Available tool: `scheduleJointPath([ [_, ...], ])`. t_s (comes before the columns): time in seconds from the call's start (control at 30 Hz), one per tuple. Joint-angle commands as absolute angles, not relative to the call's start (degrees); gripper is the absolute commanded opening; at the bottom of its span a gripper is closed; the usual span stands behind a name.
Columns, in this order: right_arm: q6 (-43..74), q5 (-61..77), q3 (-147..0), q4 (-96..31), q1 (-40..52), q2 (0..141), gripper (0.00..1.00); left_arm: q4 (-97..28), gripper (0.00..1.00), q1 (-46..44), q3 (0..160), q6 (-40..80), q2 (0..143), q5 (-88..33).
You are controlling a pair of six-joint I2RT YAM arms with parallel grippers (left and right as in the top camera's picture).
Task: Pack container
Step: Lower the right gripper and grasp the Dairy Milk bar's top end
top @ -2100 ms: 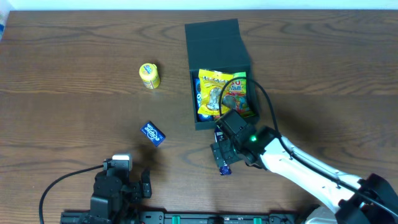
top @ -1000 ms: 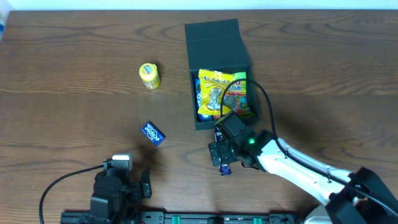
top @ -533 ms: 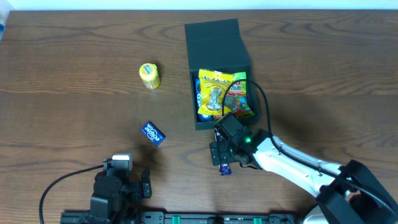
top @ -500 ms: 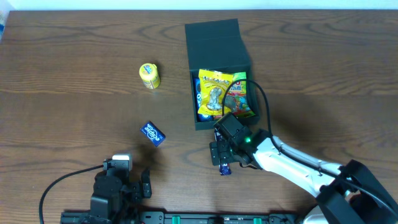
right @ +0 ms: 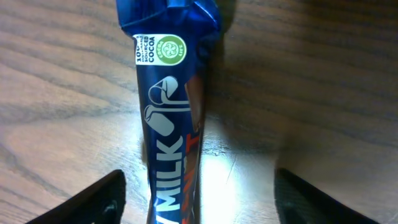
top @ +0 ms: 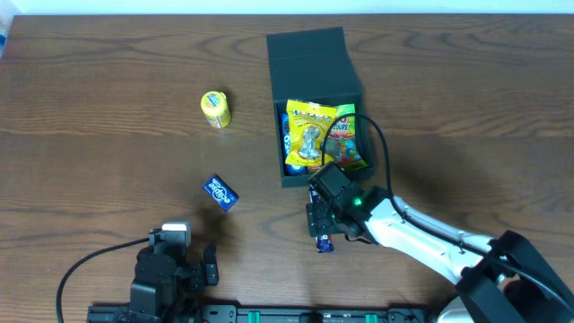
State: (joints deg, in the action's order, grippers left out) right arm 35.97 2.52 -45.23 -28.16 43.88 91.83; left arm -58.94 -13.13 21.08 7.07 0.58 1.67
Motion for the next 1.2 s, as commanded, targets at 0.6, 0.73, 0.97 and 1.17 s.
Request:
scheduleJointPath([
  [0.6, 36.9, 1.5, -44.8, -29.1, 43.6, 92.1, 0.55, -62.7, 0.95, -12.8, 20.4, 7.7, 0.2, 3.2],
  [0.73, 37.1, 1.5, -44.8, -29.1, 43.6, 92.1, 0.46, -62.7, 0.95, -12.8, 20.4, 7.7, 0.2, 3.2],
  [0.97, 37.3, 1.5, -44.8, -29.1, 43.6, 92.1, 0.44, -62.7, 0.95, -12.8, 20.4, 7.7, 0.2, 3.2],
  [1.17, 37.7, 1.5, -44.8, -29.1, 43.6, 92.1, 0.38, -62.7, 0.95, -12.8, 20.4, 7.7, 0.2, 3.2],
])
